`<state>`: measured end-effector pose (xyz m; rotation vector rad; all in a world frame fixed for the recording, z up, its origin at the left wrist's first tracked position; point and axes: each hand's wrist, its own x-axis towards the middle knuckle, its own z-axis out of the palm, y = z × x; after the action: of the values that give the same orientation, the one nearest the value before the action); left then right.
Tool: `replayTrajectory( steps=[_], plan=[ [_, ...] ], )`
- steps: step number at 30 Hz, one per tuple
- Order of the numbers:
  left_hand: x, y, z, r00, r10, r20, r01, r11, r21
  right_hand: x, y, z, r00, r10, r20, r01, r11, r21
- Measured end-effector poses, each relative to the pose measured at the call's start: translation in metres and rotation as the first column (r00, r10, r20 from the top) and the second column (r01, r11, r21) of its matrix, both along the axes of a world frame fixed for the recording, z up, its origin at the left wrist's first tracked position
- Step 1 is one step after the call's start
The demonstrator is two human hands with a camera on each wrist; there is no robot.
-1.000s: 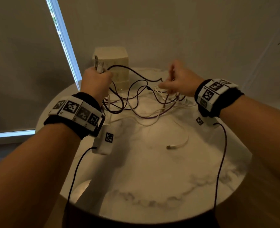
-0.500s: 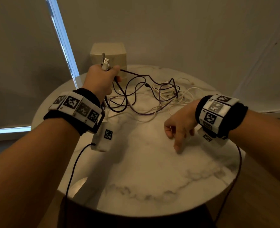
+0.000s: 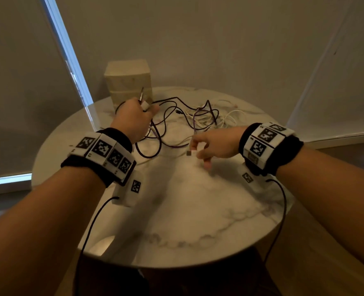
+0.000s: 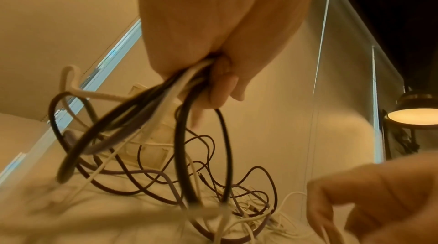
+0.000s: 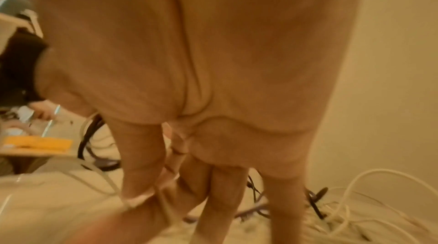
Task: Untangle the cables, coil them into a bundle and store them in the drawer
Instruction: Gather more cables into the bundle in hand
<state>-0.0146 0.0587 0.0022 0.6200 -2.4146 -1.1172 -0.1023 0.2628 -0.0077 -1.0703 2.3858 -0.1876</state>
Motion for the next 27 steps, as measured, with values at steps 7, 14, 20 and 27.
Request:
replayTrajectory(
  steps=[7,14,20,27],
  plan=[
    [0.003,0.002,0.014,0.987,0.018,-0.162,-0.009,0.998,0.055,-0.003,-0.010,0.038,0.971,-0.162,-0.175,0.109,0.954,-0.280],
    [0.004,0.012,0.018,0.895,-0.133,-0.425,0.386,0.708,0.591,0.001,-0.031,0.054,0.938,-0.221,0.267,0.345,0.517,-0.783],
    [0.004,0.009,0.010,0.854,-0.163,-0.494,0.491,0.565,0.663,0.013,-0.035,0.046,0.929,0.027,0.368,0.320,0.438,-0.840],
    [0.006,0.014,0.010,0.804,-0.342,-0.487,0.569,0.682,0.460,0.023,-0.045,0.038,0.988,0.062,0.139,0.083,0.550,-0.831]
  ],
)
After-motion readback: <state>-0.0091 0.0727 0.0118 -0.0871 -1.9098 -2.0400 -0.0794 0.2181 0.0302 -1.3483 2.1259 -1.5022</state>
